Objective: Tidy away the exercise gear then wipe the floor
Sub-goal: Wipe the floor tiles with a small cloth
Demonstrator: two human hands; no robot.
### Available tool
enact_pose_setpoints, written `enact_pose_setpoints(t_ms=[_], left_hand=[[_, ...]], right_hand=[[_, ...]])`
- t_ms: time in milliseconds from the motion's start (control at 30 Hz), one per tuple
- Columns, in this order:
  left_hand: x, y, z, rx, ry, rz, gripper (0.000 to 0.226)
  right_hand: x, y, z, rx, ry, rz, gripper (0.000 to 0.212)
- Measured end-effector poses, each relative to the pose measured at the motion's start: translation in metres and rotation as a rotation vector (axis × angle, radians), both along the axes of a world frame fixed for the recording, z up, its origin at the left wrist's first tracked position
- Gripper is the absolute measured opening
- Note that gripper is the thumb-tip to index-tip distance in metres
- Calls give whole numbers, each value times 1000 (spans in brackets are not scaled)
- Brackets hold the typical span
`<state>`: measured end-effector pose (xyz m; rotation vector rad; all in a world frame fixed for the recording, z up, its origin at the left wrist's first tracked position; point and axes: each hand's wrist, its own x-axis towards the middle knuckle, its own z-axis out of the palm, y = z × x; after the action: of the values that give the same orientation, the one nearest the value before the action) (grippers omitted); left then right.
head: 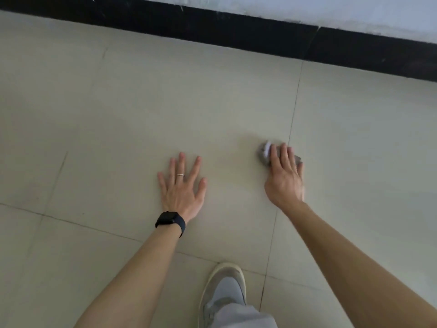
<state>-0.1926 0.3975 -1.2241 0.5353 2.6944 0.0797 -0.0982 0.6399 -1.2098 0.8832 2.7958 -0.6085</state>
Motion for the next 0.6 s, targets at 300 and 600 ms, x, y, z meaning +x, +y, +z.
enact_pose_setpoints(t_ms=[300, 600], left_hand=[[-70, 9, 3, 61, 231, -93, 55], [-149, 52, -7, 67, 122, -77, 65]], right_hand=[[16, -42, -19, 75, 124, 1022, 70], [-110, 9, -10, 135, 21, 223, 73]])
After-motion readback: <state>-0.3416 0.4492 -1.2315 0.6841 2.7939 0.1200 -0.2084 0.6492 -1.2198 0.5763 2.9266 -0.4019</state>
